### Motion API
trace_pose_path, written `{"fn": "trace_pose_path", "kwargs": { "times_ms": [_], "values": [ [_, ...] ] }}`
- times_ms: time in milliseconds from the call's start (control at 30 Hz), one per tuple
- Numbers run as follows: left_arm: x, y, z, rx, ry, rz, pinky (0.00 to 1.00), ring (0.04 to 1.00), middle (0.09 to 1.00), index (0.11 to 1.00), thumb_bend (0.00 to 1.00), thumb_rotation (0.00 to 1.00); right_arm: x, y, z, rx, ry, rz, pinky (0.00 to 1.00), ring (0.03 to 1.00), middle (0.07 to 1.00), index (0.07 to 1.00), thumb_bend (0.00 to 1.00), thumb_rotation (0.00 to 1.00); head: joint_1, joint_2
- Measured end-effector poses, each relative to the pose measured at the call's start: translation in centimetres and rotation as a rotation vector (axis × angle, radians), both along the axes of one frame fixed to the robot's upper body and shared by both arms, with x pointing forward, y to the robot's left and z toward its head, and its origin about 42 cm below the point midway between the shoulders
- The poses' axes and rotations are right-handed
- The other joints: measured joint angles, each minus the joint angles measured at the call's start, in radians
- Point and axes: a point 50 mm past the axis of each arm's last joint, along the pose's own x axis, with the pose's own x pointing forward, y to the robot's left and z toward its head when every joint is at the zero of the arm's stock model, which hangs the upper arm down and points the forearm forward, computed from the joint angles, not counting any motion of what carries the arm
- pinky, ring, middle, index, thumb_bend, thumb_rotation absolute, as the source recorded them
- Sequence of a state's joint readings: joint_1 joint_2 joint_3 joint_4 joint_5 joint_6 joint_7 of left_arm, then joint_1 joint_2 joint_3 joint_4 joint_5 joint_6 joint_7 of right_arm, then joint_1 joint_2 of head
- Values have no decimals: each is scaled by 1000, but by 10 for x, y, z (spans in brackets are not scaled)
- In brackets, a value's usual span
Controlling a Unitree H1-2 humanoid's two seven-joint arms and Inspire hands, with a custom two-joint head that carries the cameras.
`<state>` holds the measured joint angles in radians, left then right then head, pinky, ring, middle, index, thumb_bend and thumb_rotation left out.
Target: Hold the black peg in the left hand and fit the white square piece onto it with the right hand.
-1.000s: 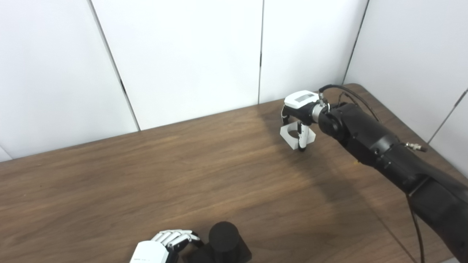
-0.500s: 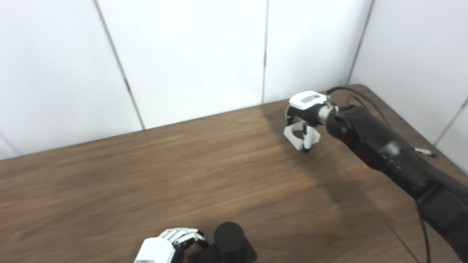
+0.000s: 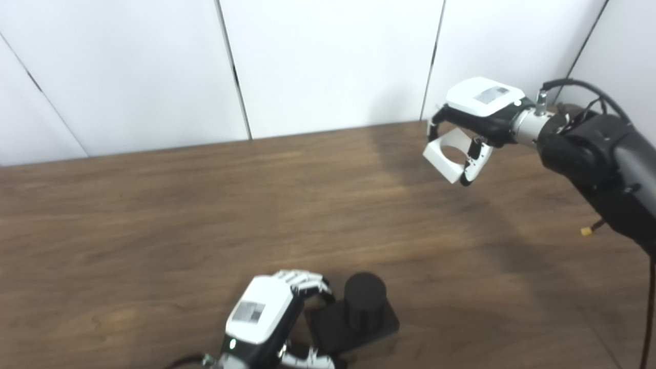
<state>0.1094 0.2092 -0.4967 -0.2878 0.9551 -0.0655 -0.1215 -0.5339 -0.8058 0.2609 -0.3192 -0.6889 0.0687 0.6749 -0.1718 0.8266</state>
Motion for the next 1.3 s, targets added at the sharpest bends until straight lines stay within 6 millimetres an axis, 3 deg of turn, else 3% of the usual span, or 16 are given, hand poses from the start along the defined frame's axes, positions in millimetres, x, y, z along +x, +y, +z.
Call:
{"fn": "trace_pose_path", "kwargs": {
  "times_ms": [167,300,467,633,767,967,1300],
  "values": [
    [3,-1,1,9,-2,5,750,777,750,489,513,44,-25,18,25,23,-5,66,784,869,777,485,524,133,0,28],
    [7,-2,3,27,-12,3,741,775,750,489,512,46,-41,35,42,48,0,116,781,863,769,485,523,131,2,75],
    [10,-3,4,31,-11,1,728,774,751,489,511,47,-58,51,60,72,-34,190,770,835,743,483,523,130,3,86],
    [15,-3,5,48,-19,-5,727,771,749,489,511,48,-75,66,62,112,-16,277,759,825,737,483,523,129,6,91],
    [16,-3,6,54,-20,-4,726,773,749,489,510,48,-88,76,67,112,-4,318,751,823,735,482,523,130,28,46],
    [15,-4,5,55,-19,-1,753,770,744,488,512,46,-102,89,64,138,37,349,724,825,722,481,524,131,38,31],
    [13,-7,5,70,-31,12,744,760,733,487,514,46,-104,103,50,119,82,367,732,816,714,481,524,131,80,-17]
  ]
}}
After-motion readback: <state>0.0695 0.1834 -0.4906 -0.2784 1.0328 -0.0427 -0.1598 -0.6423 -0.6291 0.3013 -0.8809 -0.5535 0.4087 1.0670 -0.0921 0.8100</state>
